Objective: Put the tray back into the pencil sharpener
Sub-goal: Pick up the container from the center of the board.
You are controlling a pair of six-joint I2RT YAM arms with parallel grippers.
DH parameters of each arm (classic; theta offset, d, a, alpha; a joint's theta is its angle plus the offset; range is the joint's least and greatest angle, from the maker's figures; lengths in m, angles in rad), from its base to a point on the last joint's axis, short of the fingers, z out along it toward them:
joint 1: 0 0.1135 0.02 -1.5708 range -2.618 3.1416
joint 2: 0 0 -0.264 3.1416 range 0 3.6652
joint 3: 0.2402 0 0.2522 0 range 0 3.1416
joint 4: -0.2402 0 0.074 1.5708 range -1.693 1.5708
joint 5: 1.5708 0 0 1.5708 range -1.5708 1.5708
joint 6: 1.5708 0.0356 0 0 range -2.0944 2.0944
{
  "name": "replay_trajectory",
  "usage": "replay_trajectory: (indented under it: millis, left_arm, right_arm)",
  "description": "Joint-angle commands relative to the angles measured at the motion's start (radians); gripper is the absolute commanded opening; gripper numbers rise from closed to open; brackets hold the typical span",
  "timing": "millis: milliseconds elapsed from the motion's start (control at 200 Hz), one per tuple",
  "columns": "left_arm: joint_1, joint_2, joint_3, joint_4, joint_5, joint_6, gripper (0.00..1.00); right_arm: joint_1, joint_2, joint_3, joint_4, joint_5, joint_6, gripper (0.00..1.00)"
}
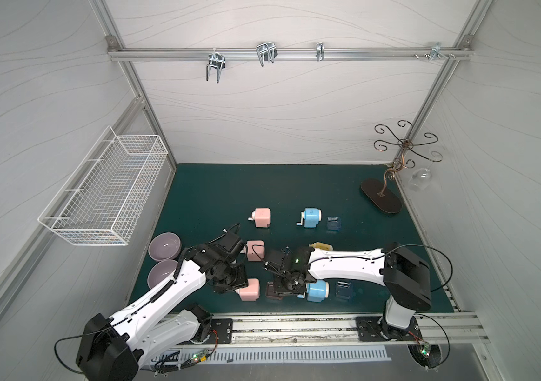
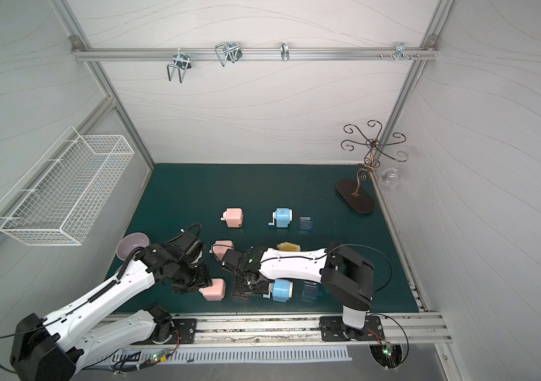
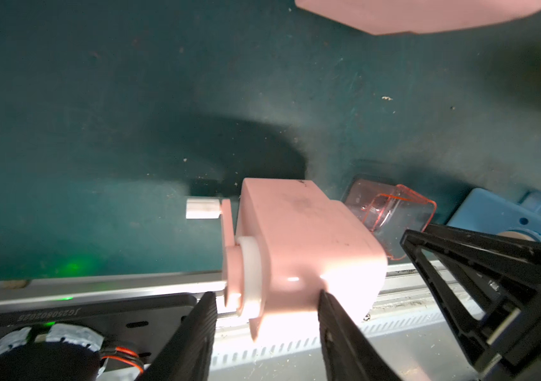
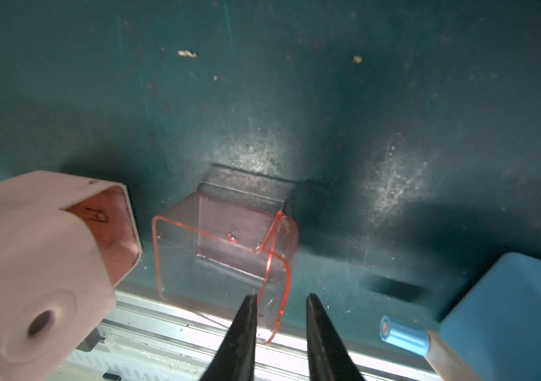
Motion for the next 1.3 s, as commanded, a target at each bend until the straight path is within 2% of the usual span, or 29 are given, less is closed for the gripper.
replay_trajectory:
  millis: [0,385,730,1021,1296]
  left_arm:
    - [-0.005,0.012,-0.010,0.007,-0.002,-0.022,0.52]
    - [-0.020,0.017,-0.011,-0.005,-0.011,-0.026,0.49]
    - [-0.023,0.013,-0.011,-0.011,-0.020,-0.033,0.50]
    - [-0.025,0.007,-0.011,-0.009,-0.022,-0.033,0.49]
    - [-0.025,0.010,-0.011,-0.007,-0.019,-0.033,0.49]
  right_arm:
    - [-0.010,0.019,0.000,-0.006,-0.006,-0.007,0.29]
    - [-0.018,0.047,0.013,-0.004,-0.014,-0.007,0.28]
    - [-0.023,0.049,0.013,0.006,-0.006,-0.012,0.17]
    - [-0.022,0.070,0.072,-0.067,0.042,-0.045,0.03]
    - [-0.001,0.049,0.128,-0.173,0.088,-0.038,0.02]
